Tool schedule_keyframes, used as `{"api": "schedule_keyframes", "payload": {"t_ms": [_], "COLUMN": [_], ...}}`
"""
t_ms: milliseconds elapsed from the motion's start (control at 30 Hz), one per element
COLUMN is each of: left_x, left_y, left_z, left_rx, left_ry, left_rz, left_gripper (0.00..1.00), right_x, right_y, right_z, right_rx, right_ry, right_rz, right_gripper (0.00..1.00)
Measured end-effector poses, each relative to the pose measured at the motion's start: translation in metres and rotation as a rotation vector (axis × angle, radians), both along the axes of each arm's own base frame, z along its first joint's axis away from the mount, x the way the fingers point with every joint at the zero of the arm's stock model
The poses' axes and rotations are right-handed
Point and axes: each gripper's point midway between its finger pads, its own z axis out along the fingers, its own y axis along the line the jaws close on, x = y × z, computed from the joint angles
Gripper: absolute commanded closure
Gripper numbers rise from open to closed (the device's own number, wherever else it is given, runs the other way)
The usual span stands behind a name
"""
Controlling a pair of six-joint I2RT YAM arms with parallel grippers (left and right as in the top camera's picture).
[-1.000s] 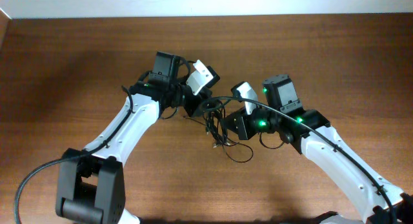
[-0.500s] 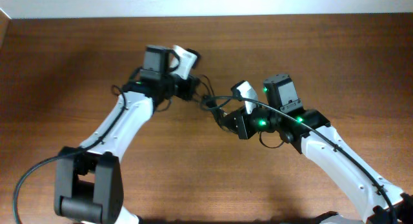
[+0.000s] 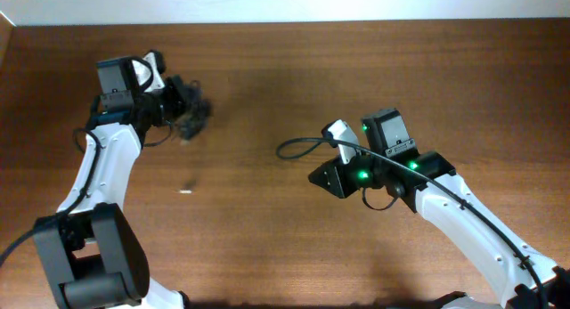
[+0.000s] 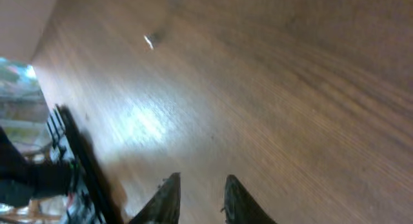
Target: Untangle cables
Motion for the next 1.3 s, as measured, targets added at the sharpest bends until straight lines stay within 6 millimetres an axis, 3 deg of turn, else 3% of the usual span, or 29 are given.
{"api": "schedule_keyframes", "payload": {"t_ms": [167, 200, 333, 633, 733, 800, 900, 1000, 1067, 1133, 1167, 1200, 1300], "left_x": [-0.026, -0.031, -0.042, -0.056, -0.058, -0.06, -0.066, -0.068, -0.068, -0.07, -0.07, -0.07, -0.059], "left_y": [-0.06, -0.067, -0.08, -0.089, -0.09, -0.093, -0.106, -0.113, -0.11, -0.105, -0.1, -0.095, -0.078], "left_z": [0.032, 0.037, 0.051, 0.067, 0.069, 0.069, 0.059, 0.03, 0.001, -0.014, -0.023, -0.03, -0.04], "left_rx": [-0.081, -0.081, -0.136, -0.221, -0.235, -0.241, -0.238, -0.154, -0.059, -0.001, 0.034, 0.065, 0.162], "left_ry": [-0.235, -0.291, -0.373, -0.444, -0.447, -0.448, -0.374, -0.19, -0.023, 0.069, 0.127, 0.166, 0.193], "left_rz": [-0.419, -0.482, -0.586, -0.676, -0.685, -0.696, -0.698, -0.625, -0.524, -0.46, -0.41, -0.369, -0.263], "left_gripper": [1.0, 1.0, 1.0, 1.0, 1.0, 0.91, 0.93, 0.82, 0.46, 0.33, 0.12, 0.01, 0.01], "right_x": [0.014, 0.017, 0.025, 0.048, 0.052, 0.053, 0.052, 0.051, 0.05, 0.05, 0.05, 0.051, 0.051], "right_y": [0.007, 0.009, 0.015, 0.026, 0.028, 0.029, 0.027, 0.025, 0.023, 0.02, 0.018, 0.017, 0.014], "right_z": [0.012, 0.016, 0.027, 0.059, 0.054, 0.045, 0.038, 0.033, 0.028, 0.024, 0.022, 0.02, 0.016], "right_rx": [0.073, 0.102, 0.163, 0.28, 0.279, 0.267, 0.252, 0.232, 0.213, 0.194, 0.184, 0.176, 0.153], "right_ry": [0.035, 0.068, 0.081, -0.03, -0.03, -0.01, 0.011, 0.031, 0.043, 0.054, 0.056, 0.055, 0.063], "right_rz": [-0.102, -0.139, -0.179, -0.191, -0.19, -0.192, -0.199, -0.211, -0.224, -0.24, -0.249, -0.257, -0.275], "right_gripper": [0.54, 0.39, 0.25, 0.19, 0.19, 0.19, 0.19, 0.19, 0.19, 0.19, 0.19, 0.19, 0.19]}}
